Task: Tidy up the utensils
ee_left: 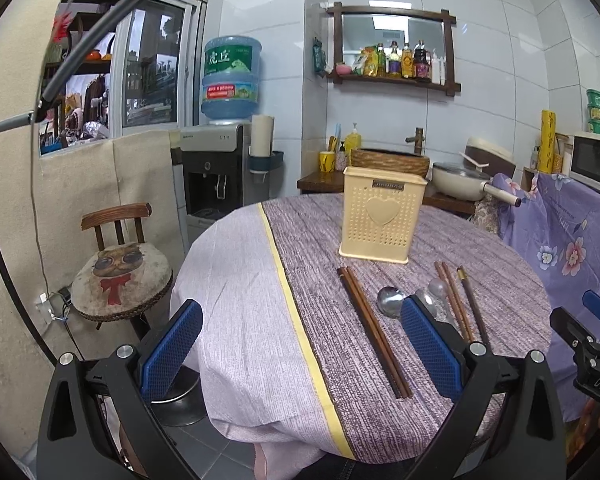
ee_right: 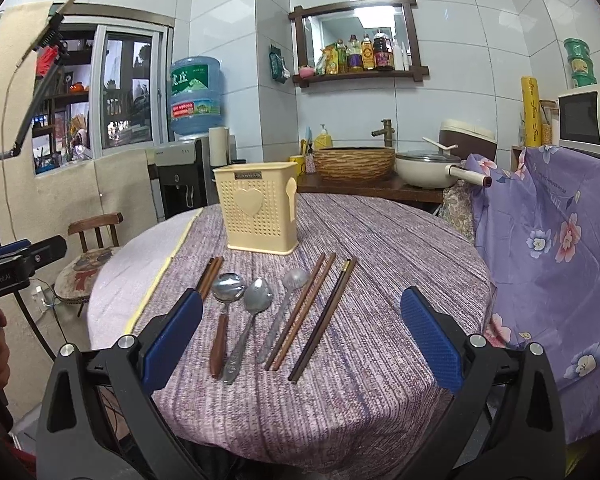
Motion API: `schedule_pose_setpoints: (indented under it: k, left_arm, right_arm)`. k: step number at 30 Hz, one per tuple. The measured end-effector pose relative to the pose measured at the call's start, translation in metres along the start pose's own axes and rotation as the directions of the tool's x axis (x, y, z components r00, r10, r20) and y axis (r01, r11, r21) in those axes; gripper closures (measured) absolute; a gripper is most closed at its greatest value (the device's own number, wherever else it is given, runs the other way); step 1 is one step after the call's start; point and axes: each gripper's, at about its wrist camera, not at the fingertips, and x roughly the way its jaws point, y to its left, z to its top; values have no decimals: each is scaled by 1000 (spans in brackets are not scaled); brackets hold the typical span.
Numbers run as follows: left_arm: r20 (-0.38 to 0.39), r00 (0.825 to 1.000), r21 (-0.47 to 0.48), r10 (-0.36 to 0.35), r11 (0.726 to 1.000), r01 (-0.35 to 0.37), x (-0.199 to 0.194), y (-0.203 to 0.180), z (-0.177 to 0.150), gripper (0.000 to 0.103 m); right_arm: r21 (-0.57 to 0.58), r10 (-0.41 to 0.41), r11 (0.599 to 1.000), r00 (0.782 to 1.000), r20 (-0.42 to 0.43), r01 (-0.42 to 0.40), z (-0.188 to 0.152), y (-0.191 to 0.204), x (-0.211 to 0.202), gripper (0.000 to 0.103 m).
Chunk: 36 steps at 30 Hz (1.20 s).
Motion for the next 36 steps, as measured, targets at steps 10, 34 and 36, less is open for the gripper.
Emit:
schedule_pose_setpoints:
  k: [10,34,36]
  left_arm:
    - [-123,992,-39,-5,999,1,45,13,-2,5]
    - [-367,930,99,0,994,39,156,-19,10,13]
    - [-376,927,126,9,991,41,161,-26,9,13]
  right_arm:
    - [58,-51,996,989,-142,60,9,-31,58,5]
    - [16,-152,984,882,-445,177,10,-57,187,5]
    - [-8,-170,982,875,-453,186,9,-57,191,5]
